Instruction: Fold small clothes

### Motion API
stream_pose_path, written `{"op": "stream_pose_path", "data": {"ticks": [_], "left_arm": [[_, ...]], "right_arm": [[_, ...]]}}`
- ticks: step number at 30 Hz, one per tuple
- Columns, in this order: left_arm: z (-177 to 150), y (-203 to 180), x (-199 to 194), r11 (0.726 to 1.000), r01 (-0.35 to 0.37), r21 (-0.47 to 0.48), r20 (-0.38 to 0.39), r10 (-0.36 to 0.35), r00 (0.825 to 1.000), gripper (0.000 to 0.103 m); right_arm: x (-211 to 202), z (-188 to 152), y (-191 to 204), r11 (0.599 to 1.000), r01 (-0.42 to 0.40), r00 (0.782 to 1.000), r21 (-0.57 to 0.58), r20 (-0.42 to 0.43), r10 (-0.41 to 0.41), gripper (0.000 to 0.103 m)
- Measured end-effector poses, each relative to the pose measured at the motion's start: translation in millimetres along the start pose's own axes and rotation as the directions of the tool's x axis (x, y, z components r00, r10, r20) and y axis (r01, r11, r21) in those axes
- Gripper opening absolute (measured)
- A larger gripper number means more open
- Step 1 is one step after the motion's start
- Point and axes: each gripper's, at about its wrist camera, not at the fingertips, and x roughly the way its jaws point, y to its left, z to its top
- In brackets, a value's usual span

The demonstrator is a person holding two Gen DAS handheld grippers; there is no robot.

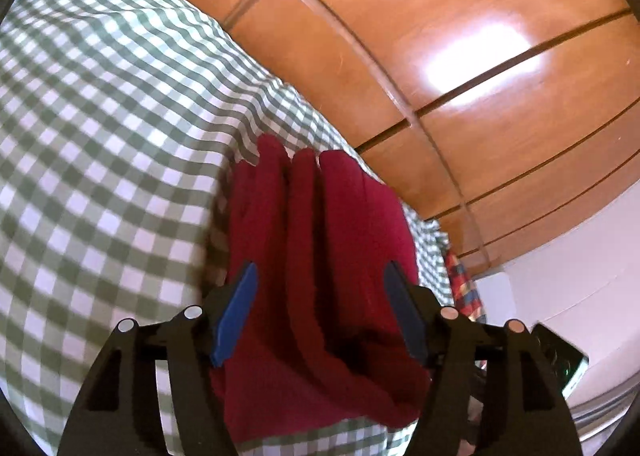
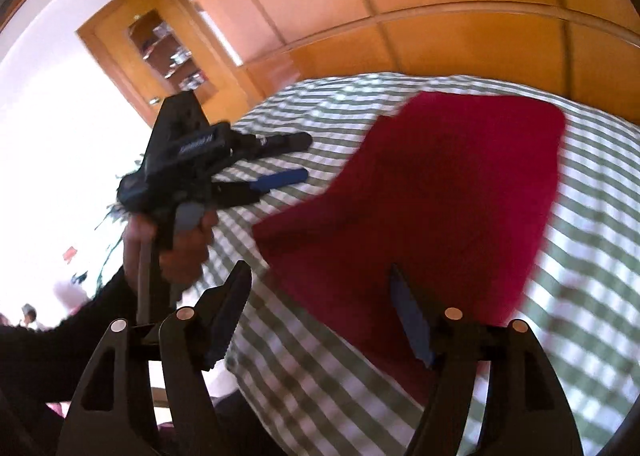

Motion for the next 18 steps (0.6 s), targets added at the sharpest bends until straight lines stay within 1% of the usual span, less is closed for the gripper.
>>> {"op": "stream_pose_path", "data": {"ticks": [2,6,8,9,10,11,12,14,17,18], "left_arm": [[4,-8,15,1.000,0.009,0.021,-0.049,-0.008,0.999,0.065],[7,-18,41,0.999,-0.015,0.048,-0.123,0.020,0.992,0.065],[7,-21,55,0.997,-0.048,0.056,-0.160,0.056,0.986,0.066],[7,-22,59,0.995,-0.083,0.058,-0.168,0.091,0.982,0.066],[8,-22,61,0.993,-0.106,0.056,-0.172,0.114,0.978,0.066],[8,-23,61,0.993,-0.108,0.053,-0.167,0.115,0.979,0.068],[10,-23,62,0.993,-0.106,0.052,-0.161,0.113,0.980,0.073],[9,-26,58,0.992,-0.114,0.057,-0.144,0.121,0.982,0.075],[9,-28,60,0.989,-0.126,0.072,-0.142,0.136,0.980,0.074],[8,-30,63,0.987,-0.134,0.088,-0.146,0.146,0.978,0.070]], "right_arm": [[-18,-13,-16,0.999,0.029,1.000,0.046,0.007,-0.030,0.070],[-32,-42,-44,0.985,0.084,0.996,0.151,0.016,-0.087,0.070],[-33,-48,-49,0.981,0.095,0.995,0.168,0.020,-0.100,0.070],[-34,-52,-52,0.979,0.105,0.994,0.173,0.017,-0.109,0.070],[-36,-57,-53,0.978,0.111,0.993,0.174,0.015,-0.115,0.070],[-34,-58,-55,0.978,0.114,0.993,0.176,0.010,-0.117,0.070],[-31,-60,-55,0.977,0.114,0.993,0.178,0.004,-0.117,0.070],[-27,-63,-57,0.976,0.118,0.993,0.182,-0.004,-0.119,0.070],[-20,-60,-62,0.969,0.118,0.993,0.216,-0.001,-0.121,0.070],[-20,-60,-63,0.968,0.119,0.992,0.223,0.003,-0.123,0.070]]}}
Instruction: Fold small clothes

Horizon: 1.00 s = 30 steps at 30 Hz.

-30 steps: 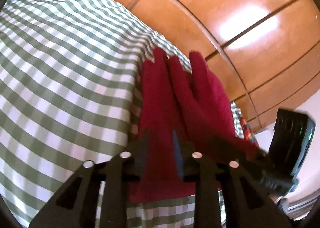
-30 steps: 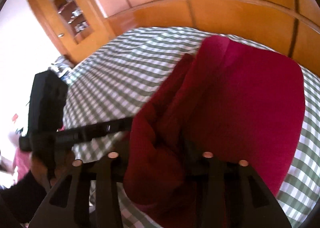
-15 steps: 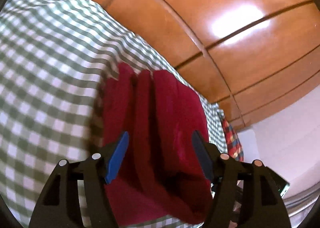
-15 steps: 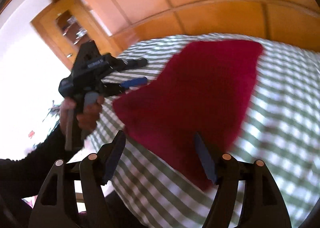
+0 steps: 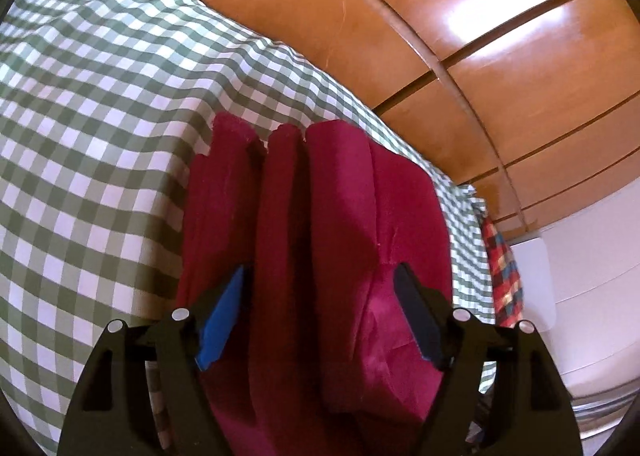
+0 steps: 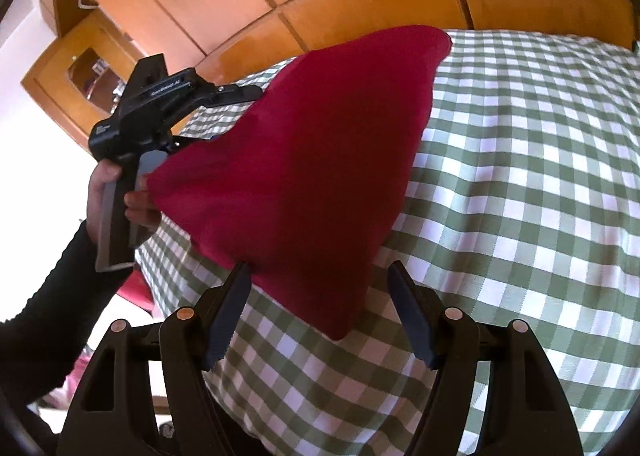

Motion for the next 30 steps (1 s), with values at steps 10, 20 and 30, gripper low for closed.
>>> {"op": "stream_pose_path", "data": {"ticks": [10,20,30], "left_arm": [[-8,-41,-21,0.974,-0.096,0.204,0.109,0.075,0.991,0.020],[-19,11,-44,0.969,-0.204,0.137,0.156,0.182,0.971,0.020],[-21,23,-33,0.931,-0.346,0.112,0.183,0.323,0.928,0.030]], "right_arm": [[-22,5,-1,1.000,-0.020,0.998,0.019,0.054,0.019,0.070],[10,11,46,0.991,-0.045,0.999,-0.129,0.002,0.045,0.042],[58,1,61,0.967,0.063,0.994,-0.247,-0.069,-0.083,0.042]]}}
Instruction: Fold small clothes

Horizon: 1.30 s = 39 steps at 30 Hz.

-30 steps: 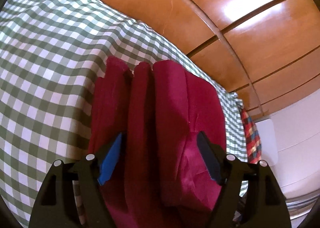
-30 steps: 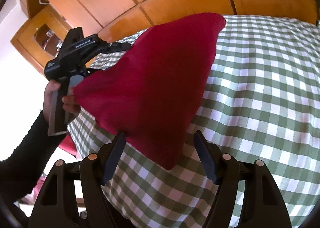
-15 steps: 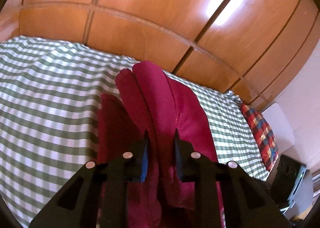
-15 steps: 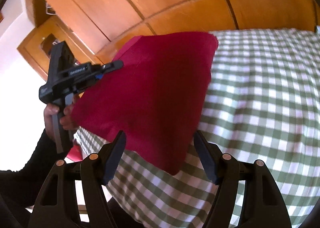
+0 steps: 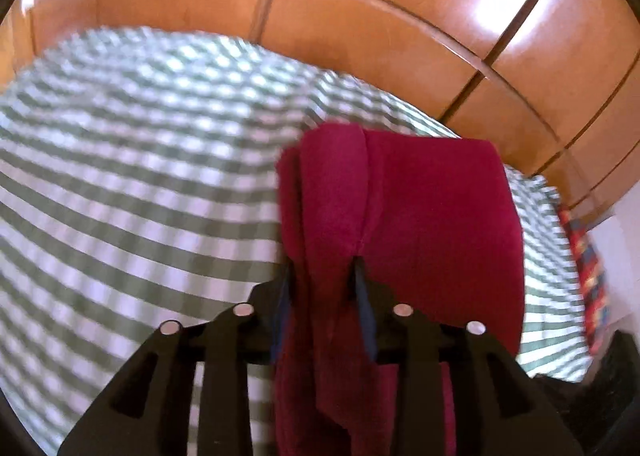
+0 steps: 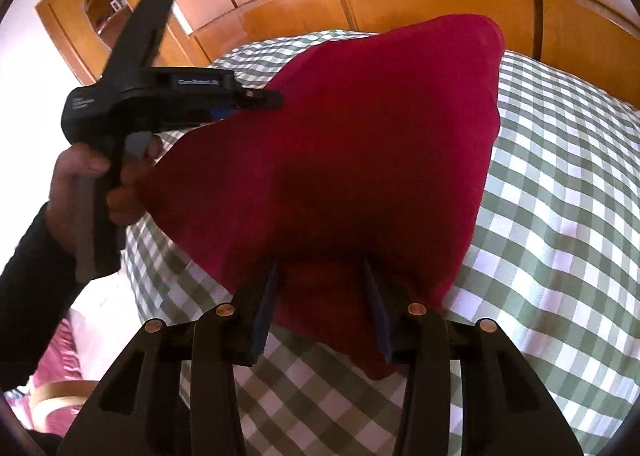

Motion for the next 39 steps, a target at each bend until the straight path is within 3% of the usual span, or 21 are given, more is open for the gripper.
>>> {"op": "stream_pose_path", "data": {"ticks": [2,5,7,12,17,20,21,22,23,26,32,39], "left_arm": [[-1,-7,-22,1.000,-0.002,0.012,0.069,0.002,0.998,0.028],[-5,-16,-46,0.997,0.077,0.014,0.138,-0.078,0.987,0.028],[-13,-30,-48,0.995,0.078,0.060,0.140,-0.086,0.986,0.028],[-28,-49,-31,0.991,0.031,0.132,0.121,-0.047,0.992,0.028],[-40,-36,-10,0.996,0.016,0.093,0.083,-0.023,0.996,0.028],[-46,-30,-4,0.997,0.026,0.078,0.094,-0.034,0.995,0.028],[-47,-30,-3,0.997,0.022,0.079,0.094,-0.029,0.995,0.028],[-49,-30,-2,0.997,0.015,0.081,0.096,-0.023,0.995,0.028],[-51,-31,-2,0.997,0.014,0.082,0.099,-0.022,0.995,0.028],[-53,-33,-3,0.997,-0.002,0.083,0.106,-0.007,0.994,0.028],[-53,-36,-15,0.995,-0.007,0.096,0.121,-0.005,0.993,0.027],[-56,-33,-29,0.997,-0.007,0.076,0.152,-0.004,0.988,0.037]], "right_arm": [[-3,0,-3,1.000,-0.002,1.000,-0.008,-0.003,0.002,0.042],[-16,1,-6,0.998,-0.065,0.998,0.017,-0.008,0.065,0.051],[-32,6,-12,0.993,-0.105,0.994,0.048,0.022,0.104,0.052],[-55,39,-41,0.988,-0.089,0.991,0.125,0.114,0.075,0.052],[-30,83,-64,0.978,-0.067,0.991,0.197,0.125,0.042,0.052],[2,102,-84,0.972,-0.019,0.997,0.232,0.079,0.001,0.052],[16,105,-90,0.972,0.031,0.997,0.233,0.055,-0.045,0.052],[27,105,-97,0.969,0.064,0.997,0.238,0.031,-0.074,0.054],[38,105,-105,0.963,0.072,0.997,0.260,0.008,-0.077,0.062],[42,100,-114,0.952,0.050,0.998,0.303,0.007,-0.055,0.074],[16,78,-116,0.939,-0.010,0.998,0.342,0.058,-0.011,0.082],[11,49,-128,0.888,-0.179,0.984,0.423,0.089,0.157,0.084]]}}
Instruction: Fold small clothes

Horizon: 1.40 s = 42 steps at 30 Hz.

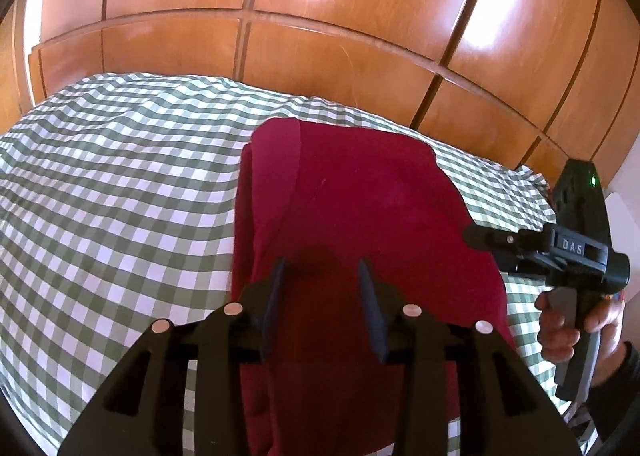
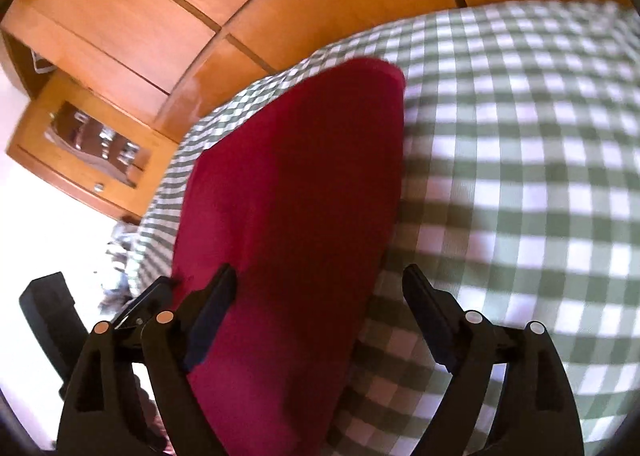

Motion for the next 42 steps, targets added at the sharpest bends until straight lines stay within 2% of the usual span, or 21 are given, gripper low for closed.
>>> {"op": "stream_pose_path", "data": {"ticks": [6,10,16,20,22,24,25,32,36,42], "left_arm": [[-1,2,2,1.000,-0.021,0.002,-0.004,0.021,1.000,0.037],[-4,5,6,1.000,-0.031,0.000,-0.011,0.031,0.999,0.037],[-7,8,12,0.999,-0.044,0.000,-0.017,0.044,0.999,0.038],[-10,9,15,0.999,-0.052,-0.002,-0.010,0.052,0.999,0.038],[-12,10,16,0.998,-0.056,-0.009,-0.008,0.055,0.998,0.038],[-13,13,17,0.999,-0.048,-0.018,-0.006,0.048,0.999,0.038],[-14,14,18,0.999,-0.042,-0.023,-0.006,0.042,0.999,0.038],[-19,11,17,0.998,-0.054,-0.016,0.010,0.054,0.998,0.038],[-17,0,14,0.999,-0.047,-0.004,0.014,0.047,0.999,0.036],[-2,-38,25,0.999,0.022,0.044,-0.001,-0.022,1.000,0.033]], "right_arm": [[14,0,-3,0.994,-0.099,0.994,0.041,-0.036,0.101,0.084],[30,3,4,0.990,-0.136,0.989,0.042,-0.058,0.139,0.084],[49,9,15,0.989,-0.147,0.984,0.008,-0.096,0.147,0.085],[61,12,26,0.992,-0.123,0.987,-0.032,-0.112,0.118,0.084],[60,9,27,0.993,-0.107,0.988,-0.049,-0.115,0.101,0.081],[59,8,30,0.993,-0.095,0.990,-0.065,-0.115,0.087,0.069],[58,6,34,0.993,-0.092,0.990,-0.070,-0.114,0.084,0.066],[40,0,54,0.990,-0.063,0.997,-0.125,-0.056,0.056,0.046],[14,-6,65,0.985,-0.032,0.999,-0.169,-0.004,0.031,0.043],[-34,-6,52,0.985,0.029,0.997,-0.169,0.082,-0.015,0.042]]}}
